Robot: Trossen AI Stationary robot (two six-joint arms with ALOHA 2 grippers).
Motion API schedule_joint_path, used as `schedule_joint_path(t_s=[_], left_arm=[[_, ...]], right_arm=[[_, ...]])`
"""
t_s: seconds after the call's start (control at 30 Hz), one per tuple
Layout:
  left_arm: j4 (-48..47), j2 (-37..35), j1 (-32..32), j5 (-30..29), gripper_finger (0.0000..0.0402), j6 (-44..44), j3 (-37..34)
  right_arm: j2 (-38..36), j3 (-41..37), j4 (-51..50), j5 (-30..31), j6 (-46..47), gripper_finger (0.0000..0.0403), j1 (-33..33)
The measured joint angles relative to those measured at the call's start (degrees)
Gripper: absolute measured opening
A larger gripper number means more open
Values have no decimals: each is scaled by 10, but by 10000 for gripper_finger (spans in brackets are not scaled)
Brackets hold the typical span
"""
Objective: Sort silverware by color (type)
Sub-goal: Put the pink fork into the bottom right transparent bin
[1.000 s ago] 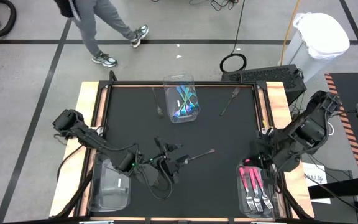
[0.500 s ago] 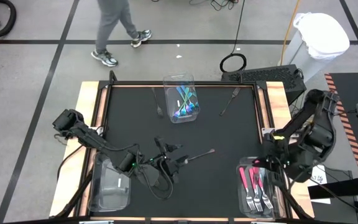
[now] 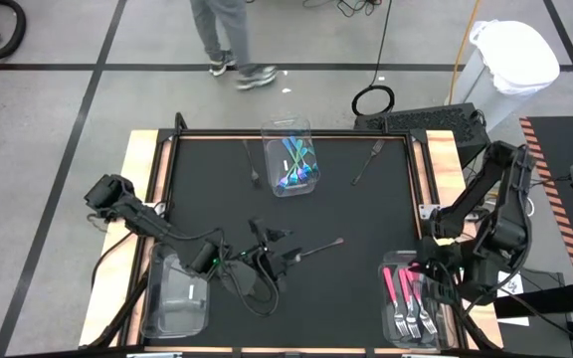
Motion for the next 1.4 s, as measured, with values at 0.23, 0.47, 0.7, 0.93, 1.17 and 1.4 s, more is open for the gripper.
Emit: schedule_joint_path(t_s=[0.23, 0.47, 0.7, 0.93, 1.17, 1.4], left_arm=[[-3, 0, 8, 22, 228, -14, 0], [-3, 0, 7, 32, 228, -14, 0], [-3, 0, 7, 32, 228, -14, 0], [-3, 0, 7, 32, 228, -14, 0], [-3, 0, 8, 32, 228, -15, 0], [-15, 0, 17, 57, 228, -43, 0]], right_arm=[[0, -53, 43, 35, 55, 37, 30], [0, -122, 142, 43, 104, 37, 67], [0, -181, 260, 44, 105, 38, 88], [-1, -227, 289, 50, 125, 39, 88], [0, -238, 286, 50, 136, 55, 88], [0, -238, 277, 55, 135, 97, 88]])
